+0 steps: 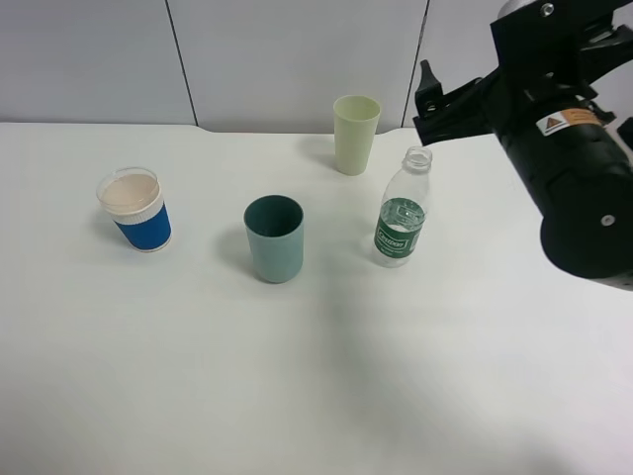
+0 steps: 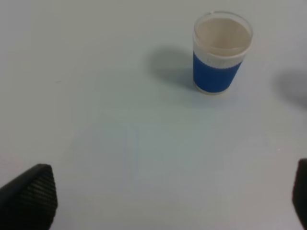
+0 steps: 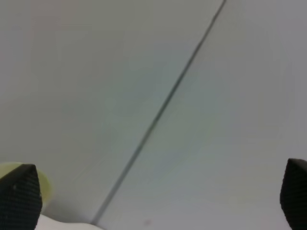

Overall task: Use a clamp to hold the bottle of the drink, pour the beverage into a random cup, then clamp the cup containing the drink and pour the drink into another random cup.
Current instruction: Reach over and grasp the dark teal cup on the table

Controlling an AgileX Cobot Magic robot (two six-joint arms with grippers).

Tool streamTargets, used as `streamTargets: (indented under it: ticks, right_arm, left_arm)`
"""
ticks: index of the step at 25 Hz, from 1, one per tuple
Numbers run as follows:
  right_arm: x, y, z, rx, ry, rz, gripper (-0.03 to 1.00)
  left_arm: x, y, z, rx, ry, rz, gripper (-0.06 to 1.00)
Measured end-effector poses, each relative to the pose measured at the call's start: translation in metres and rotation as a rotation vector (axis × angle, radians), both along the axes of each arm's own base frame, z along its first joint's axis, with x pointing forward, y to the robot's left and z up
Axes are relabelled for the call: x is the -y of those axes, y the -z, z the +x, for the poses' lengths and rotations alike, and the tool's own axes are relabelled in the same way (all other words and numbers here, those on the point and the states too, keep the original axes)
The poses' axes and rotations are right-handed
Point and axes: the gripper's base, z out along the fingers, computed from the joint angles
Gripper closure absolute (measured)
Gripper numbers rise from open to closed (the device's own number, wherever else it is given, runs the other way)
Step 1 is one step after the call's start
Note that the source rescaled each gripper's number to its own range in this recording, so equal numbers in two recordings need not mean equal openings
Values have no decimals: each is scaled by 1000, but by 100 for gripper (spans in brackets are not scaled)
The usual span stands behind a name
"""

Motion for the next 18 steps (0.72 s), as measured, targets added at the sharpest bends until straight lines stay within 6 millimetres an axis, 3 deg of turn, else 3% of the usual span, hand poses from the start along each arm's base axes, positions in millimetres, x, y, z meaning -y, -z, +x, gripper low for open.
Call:
streamTargets:
  ticks: [5, 9, 13, 18]
  right_arm:
    - [28, -7, 9, -20, 99, -160, -3]
    - [49, -12, 13, -53, 139, -183, -3]
    - [67, -19, 12, -106, 135, -156, -3]
    - [87, -30, 3, -165, 105, 2, -3]
  left_arm:
    - [0, 0, 0, 0, 0, 0, -6]
    - [0, 0, 0, 0, 0, 0, -6]
    - [0, 0, 0, 0, 0, 0, -6]
    - [0, 0, 0, 0, 0, 0, -6]
